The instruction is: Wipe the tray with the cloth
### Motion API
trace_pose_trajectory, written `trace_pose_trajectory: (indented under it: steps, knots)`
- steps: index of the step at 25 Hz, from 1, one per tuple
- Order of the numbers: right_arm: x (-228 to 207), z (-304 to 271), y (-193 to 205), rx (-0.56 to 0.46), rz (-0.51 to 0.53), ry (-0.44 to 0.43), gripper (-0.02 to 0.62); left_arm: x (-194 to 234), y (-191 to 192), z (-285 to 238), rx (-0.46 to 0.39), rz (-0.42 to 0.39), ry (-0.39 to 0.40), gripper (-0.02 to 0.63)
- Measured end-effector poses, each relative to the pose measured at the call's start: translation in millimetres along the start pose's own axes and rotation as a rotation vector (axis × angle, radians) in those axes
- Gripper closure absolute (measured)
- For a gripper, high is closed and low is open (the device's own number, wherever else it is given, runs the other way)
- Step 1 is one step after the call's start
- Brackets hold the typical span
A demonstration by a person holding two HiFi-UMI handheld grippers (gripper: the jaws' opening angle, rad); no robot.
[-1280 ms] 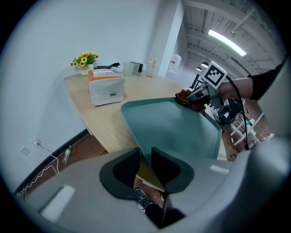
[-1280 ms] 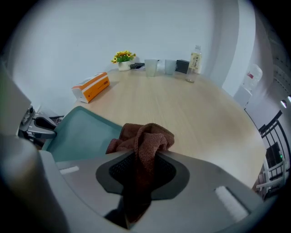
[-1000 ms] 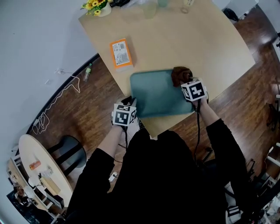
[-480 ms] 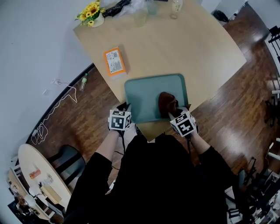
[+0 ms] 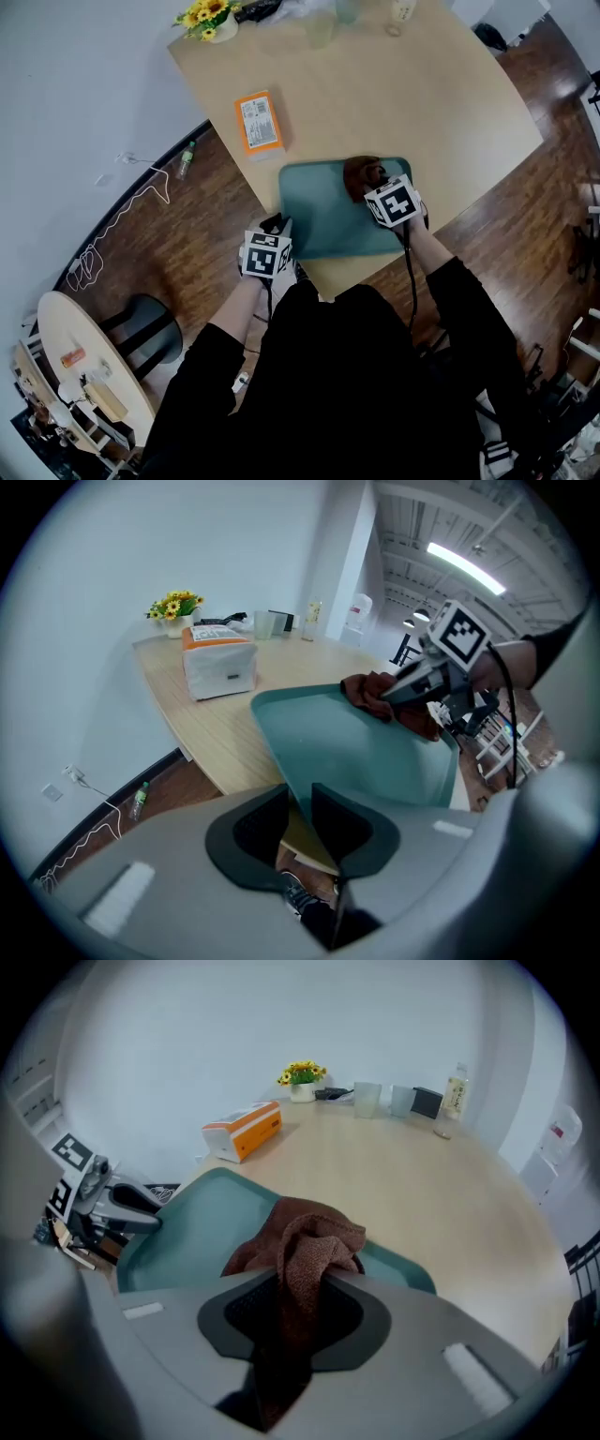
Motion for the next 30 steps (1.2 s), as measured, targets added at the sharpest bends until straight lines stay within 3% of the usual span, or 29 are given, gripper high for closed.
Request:
trace_pose_trajectory:
  steps: [5,9,14,23,27,30]
  knots:
    - [-10.2,-18.0,-30.8,0.018,-0.004,0.02,0.517,3.2,1.3,-1.3,-0.009,0.007,0.003,0.545]
    - [-2.5,-17.0,-32.2,0.014,-0.023,0.026,0.518,5.3,3.2,-0.6,-0.013,0.018,0.006,0.545]
    - [24.9,4.8,-8.0,-0.004,-0.032,-0.01,0.517,5.8,2.7,0.7,-0.021,0.016,0.003,0.545]
    - [108.5,56.9,62.3,-0.056,0.092,-0.102,0.517,5.3,2.3,0.1,-0.034,0.013,-0.003,0.545]
    - [118.3,56.3,68.6,-0.043,0.176,-0.107,0.517,4.3,2.3,-0.1,-0.028,0.011,0.003,0.545]
    - [109.3,49.0,52.3,-0.043,0.142,-0.115,0.518,3.4,2.6,0.3,-0.026,0.011,0.011,0.545]
Point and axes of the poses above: the fingertips, and each gripper's own axes: z backward along the fingers, x to its left, y out of its underside, the point moved 3 cm from there along z, backward along the fingers, and after that the axes turned 15 degrees about y, right-handed, at the moved point
